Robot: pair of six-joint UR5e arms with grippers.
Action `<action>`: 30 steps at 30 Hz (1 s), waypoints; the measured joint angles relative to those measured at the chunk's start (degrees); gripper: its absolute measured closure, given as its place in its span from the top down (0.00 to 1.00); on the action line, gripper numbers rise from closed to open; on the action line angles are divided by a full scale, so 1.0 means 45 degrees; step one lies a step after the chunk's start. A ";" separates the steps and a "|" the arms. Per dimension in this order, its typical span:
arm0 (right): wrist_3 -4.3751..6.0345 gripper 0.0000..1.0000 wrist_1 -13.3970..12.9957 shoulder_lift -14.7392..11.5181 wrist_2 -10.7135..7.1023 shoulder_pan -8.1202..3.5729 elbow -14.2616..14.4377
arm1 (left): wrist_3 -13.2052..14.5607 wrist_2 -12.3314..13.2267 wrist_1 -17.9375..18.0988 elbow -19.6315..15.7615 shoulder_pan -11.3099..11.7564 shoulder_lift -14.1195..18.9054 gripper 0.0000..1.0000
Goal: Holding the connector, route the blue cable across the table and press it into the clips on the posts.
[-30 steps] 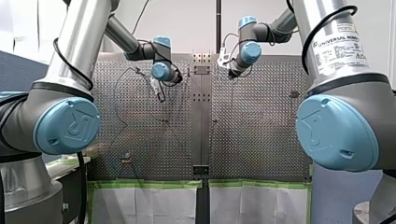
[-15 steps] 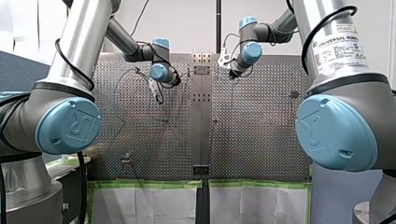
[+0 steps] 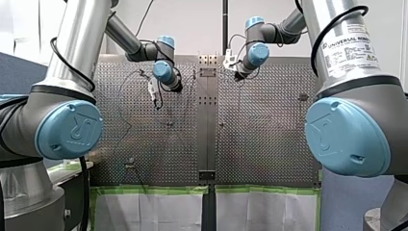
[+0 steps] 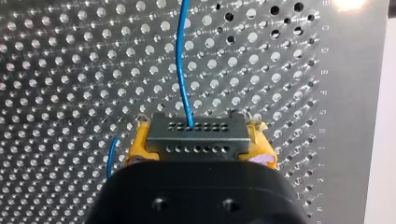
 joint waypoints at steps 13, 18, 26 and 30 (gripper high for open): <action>-0.0122 0.00 0.0062 -0.0017 -0.0269 0.0003 -0.0404 | -0.0248 0.0822 -0.0571 -0.1756 -0.0519 0.1744 1.00; -0.0128 0.00 0.0094 -0.0046 -0.0283 0.0020 -0.0453 | -0.0275 0.1035 -0.0565 -0.2428 -0.0819 0.2429 1.00; -0.0129 0.00 0.0118 -0.0075 -0.0285 0.0052 -0.0464 | -0.0147 0.1190 -0.0251 -0.2661 -0.1250 0.3426 1.00; -0.0129 0.00 0.0138 -0.0081 -0.0285 0.0081 -0.0460 | -0.0249 0.1175 -0.0043 -0.2401 -0.1493 0.3909 1.00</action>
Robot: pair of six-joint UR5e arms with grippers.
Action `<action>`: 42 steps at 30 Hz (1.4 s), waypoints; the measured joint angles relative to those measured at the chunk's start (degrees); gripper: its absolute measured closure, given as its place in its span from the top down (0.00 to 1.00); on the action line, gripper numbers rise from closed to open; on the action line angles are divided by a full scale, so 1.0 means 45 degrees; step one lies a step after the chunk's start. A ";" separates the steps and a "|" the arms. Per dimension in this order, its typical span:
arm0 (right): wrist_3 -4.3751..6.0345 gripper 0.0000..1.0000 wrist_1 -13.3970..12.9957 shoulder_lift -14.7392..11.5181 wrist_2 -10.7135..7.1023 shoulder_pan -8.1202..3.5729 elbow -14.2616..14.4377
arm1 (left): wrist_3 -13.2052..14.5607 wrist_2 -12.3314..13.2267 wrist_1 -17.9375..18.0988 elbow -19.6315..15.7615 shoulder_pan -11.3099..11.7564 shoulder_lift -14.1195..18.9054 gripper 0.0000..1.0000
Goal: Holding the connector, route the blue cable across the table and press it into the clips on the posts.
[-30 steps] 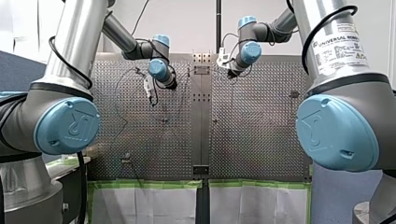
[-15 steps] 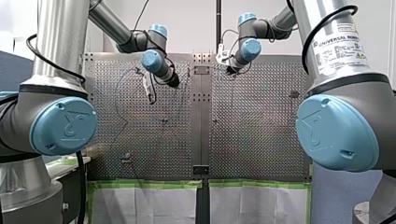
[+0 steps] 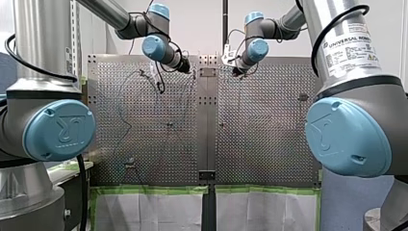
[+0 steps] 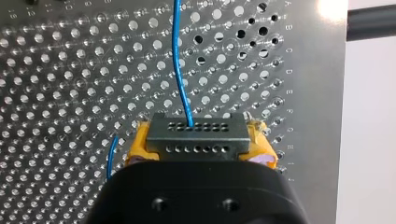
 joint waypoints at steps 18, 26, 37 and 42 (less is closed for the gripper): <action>0.0075 0.00 0.0015 0.0000 0.0001 0.0043 -0.0002 | 0.0017 -0.0114 -0.0036 0.1951 -0.0931 -0.1373 1.00; 0.0089 0.00 0.0003 0.0002 0.0000 0.0045 0.0005 | 0.0084 -0.0347 -0.0425 0.2926 -0.1147 -0.1973 1.00; 0.0098 0.00 0.0021 0.0002 -0.0003 0.0047 0.0000 | 0.0321 -0.1063 -0.1132 0.4384 -0.1403 -0.3411 1.00; 0.0098 0.00 0.0021 0.0002 -0.0004 0.0047 0.0004 | 0.0318 -0.1219 -0.0966 0.5121 -0.1439 -0.4112 1.00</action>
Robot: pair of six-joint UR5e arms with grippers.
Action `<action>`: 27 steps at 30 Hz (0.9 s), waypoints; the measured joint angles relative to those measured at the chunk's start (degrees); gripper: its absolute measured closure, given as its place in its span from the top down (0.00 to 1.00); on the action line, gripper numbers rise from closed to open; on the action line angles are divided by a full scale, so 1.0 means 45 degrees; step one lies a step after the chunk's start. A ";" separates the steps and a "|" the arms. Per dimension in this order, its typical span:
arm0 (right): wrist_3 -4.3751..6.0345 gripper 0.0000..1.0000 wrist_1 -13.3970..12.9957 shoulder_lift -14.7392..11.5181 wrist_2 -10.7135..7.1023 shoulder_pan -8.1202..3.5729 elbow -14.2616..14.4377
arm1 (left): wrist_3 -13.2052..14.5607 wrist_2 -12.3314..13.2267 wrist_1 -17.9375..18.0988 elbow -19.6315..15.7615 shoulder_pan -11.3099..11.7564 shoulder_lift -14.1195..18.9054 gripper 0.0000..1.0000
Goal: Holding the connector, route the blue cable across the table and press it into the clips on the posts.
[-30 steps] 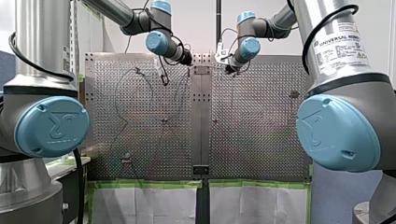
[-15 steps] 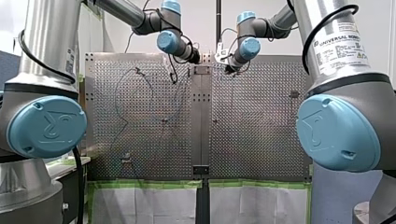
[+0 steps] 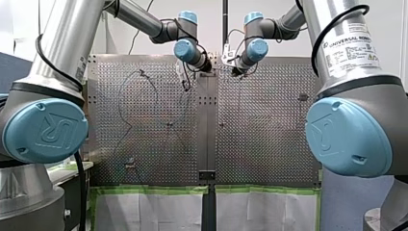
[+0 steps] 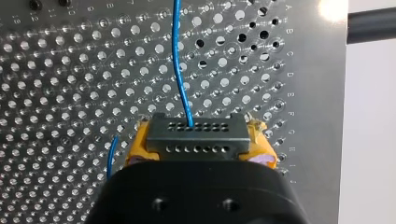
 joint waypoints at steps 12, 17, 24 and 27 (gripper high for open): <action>0.0000 0.00 0.0016 0.0000 -0.0014 0.0000 -0.0002 | 0.0277 -0.0565 -0.0269 0.1368 0.0048 -0.1082 1.00; 0.0007 0.00 0.0020 0.0000 -0.0013 0.0001 0.0001 | 0.0355 -0.1159 -0.0411 0.1550 0.0026 -0.1367 1.00; 0.0031 0.00 0.0021 -0.0001 -0.0014 -0.0024 -0.0006 | 0.0610 -0.2010 -0.0484 0.1570 -0.0079 -0.1400 0.62; 0.0037 0.00 0.0020 0.0000 -0.0014 -0.0035 -0.0006 | 0.0748 -0.2385 -0.0543 0.1573 -0.0168 -0.1402 0.29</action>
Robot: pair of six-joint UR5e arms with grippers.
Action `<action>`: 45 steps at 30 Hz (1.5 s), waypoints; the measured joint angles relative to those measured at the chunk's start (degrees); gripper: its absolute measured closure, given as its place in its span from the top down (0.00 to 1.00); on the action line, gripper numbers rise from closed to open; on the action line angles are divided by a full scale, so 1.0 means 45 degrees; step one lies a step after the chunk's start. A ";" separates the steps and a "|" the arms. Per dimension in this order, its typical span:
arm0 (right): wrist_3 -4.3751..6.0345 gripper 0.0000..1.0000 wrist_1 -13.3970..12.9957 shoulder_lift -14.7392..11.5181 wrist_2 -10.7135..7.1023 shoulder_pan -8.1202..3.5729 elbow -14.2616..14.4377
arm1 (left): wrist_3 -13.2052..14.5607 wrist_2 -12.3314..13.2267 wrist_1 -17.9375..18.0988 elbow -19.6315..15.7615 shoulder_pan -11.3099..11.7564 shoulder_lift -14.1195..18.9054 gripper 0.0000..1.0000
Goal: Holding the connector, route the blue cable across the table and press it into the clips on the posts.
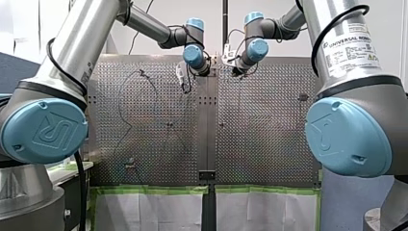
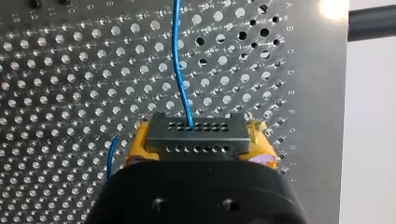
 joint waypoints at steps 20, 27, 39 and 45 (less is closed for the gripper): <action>0.0149 0.00 0.0045 -0.0130 -0.0001 -0.0017 0.0057 | 0.0037 -0.0350 0.0606 -0.1080 -0.0633 -0.0001 0.00; 0.0153 0.00 0.0041 -0.0136 0.0002 0.0060 0.0563 | -0.0101 -0.0422 0.1615 -0.2103 -0.0682 -0.0002 0.00; 0.0071 0.00 -0.0070 -0.0125 0.0176 0.0021 0.2027 | -0.0197 -0.0392 0.3002 -0.3493 -0.0674 -0.0106 0.00; 0.0122 0.00 -0.0554 -0.0108 0.0258 -0.0065 0.2775 | -0.0108 -0.0066 0.3632 -0.4120 -0.0683 -0.0607 0.00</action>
